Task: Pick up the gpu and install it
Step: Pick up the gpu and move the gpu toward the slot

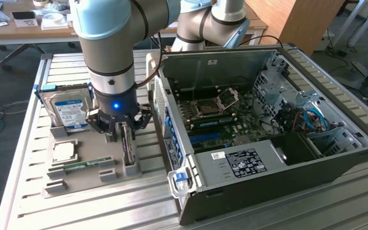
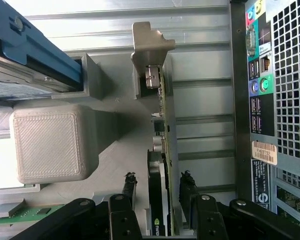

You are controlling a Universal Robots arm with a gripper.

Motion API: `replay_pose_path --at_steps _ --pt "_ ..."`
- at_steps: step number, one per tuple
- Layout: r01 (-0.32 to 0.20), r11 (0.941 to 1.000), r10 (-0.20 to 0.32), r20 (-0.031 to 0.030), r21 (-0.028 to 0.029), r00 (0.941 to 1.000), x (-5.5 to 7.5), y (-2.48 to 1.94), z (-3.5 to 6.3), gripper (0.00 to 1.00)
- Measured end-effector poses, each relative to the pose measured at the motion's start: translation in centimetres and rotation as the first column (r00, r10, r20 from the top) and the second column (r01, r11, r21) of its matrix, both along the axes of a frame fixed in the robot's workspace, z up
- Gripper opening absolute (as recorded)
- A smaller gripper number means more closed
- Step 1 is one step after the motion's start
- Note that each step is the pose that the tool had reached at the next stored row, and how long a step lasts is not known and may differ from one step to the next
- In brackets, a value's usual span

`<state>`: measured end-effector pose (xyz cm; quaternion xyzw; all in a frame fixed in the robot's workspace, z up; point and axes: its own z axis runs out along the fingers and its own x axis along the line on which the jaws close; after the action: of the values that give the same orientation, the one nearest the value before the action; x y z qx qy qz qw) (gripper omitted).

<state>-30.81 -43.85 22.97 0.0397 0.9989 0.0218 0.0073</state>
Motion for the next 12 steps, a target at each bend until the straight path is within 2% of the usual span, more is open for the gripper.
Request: replay_pose_path --at_steps 8,10,11,12 --pt "0.000 1.0000 0.000 0.0001 0.0001 1.0000 0.01 0.00 -0.02 0.49" --pt "0.000 1.0000 0.000 0.0001 0.0000 1.0000 0.01 0.00 -0.02 0.47" --pt "0.000 1.0000 0.000 0.0001 0.0000 1.0000 0.01 0.00 -0.02 0.40" --pt "0.000 1.0000 0.000 0.0001 0.0000 1.0000 0.01 0.00 -0.02 0.40"
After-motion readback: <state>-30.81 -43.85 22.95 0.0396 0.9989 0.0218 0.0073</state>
